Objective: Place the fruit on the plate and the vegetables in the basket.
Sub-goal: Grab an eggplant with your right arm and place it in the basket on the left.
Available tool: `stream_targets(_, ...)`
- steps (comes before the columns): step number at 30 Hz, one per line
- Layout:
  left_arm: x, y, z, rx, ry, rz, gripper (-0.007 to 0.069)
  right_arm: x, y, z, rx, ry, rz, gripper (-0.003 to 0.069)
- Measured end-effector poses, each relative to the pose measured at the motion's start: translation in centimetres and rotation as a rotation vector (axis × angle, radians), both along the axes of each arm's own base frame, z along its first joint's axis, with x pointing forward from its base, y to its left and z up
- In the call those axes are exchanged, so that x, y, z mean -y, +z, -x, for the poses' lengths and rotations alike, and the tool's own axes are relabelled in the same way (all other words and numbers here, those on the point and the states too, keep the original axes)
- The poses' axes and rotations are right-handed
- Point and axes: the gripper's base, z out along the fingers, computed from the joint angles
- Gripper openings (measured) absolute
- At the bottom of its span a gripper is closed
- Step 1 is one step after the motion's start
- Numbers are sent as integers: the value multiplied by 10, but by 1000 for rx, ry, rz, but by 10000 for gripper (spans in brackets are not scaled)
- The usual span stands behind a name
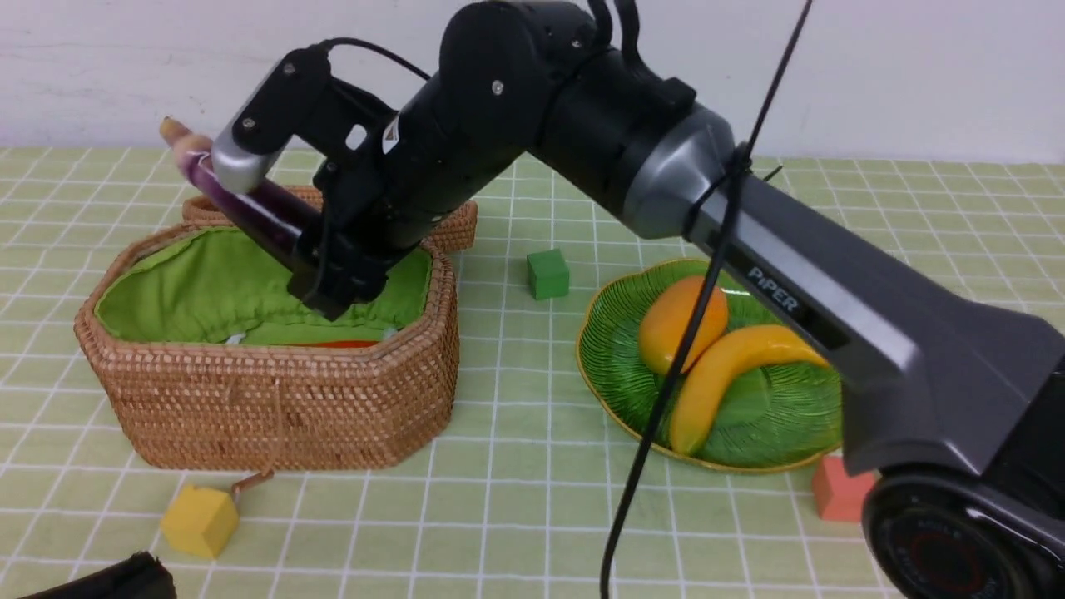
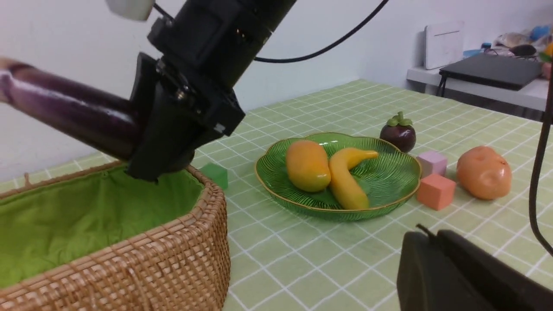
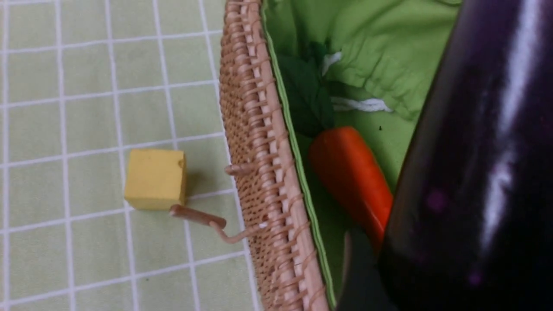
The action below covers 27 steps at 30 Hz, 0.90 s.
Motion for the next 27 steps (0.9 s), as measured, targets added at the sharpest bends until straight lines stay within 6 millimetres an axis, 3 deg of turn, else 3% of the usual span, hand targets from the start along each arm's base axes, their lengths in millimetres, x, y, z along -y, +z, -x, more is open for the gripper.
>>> stream_targets(10, 0, -1, 0, 9, 7, -26, 15, -5, -22, -9, 11, -16, 35, 403)
stream_targets(27, -1, -1, -1, 28, 12, -50, 8, -3, -23, -12, 35, -25, 57, 403)
